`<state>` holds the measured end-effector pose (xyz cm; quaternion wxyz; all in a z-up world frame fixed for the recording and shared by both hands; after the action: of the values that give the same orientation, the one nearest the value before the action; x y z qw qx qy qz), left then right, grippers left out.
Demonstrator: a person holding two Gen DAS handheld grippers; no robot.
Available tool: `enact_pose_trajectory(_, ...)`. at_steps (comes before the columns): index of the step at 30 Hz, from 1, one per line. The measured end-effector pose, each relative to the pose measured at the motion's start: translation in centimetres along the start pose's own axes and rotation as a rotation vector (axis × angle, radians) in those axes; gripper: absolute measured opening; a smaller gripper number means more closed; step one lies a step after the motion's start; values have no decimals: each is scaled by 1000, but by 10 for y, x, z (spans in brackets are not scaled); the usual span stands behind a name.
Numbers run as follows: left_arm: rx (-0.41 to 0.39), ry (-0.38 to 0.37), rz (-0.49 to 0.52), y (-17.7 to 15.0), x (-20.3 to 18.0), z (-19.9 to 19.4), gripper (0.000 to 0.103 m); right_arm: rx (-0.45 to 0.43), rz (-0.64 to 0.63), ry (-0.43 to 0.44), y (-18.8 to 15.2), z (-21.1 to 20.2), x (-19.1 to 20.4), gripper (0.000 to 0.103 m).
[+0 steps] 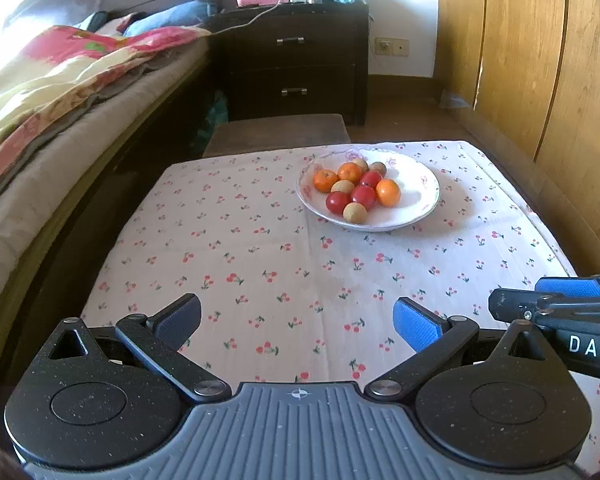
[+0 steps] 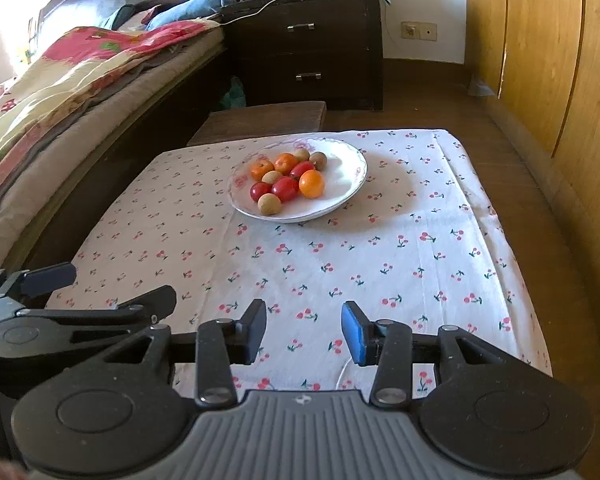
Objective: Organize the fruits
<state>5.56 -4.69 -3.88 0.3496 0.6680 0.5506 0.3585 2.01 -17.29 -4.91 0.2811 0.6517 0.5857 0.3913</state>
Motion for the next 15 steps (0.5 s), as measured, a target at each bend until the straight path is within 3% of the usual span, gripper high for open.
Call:
enact_pose_trajectory(6, 40, -15, -52, -10, 6, -8, 103, 3, -2, 12, -8, -10, 6, 42)
enact_pose_trajectory(15, 61, -7, -30, -21, 4, -19, 103, 12, -10, 20, -19, -21, 10, 42)
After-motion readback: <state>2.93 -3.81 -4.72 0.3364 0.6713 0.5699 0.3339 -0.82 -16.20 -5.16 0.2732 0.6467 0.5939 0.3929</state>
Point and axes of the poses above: each gripper's, at about its wrist camera, not at the fingertips, and z roughly the way its jaws point, x to its left, y to its top, the point moved 5 cm from there along z, roughly the way its jaws point, and after that the axes turned 14 degrees about -x, right-handed, at the moved point
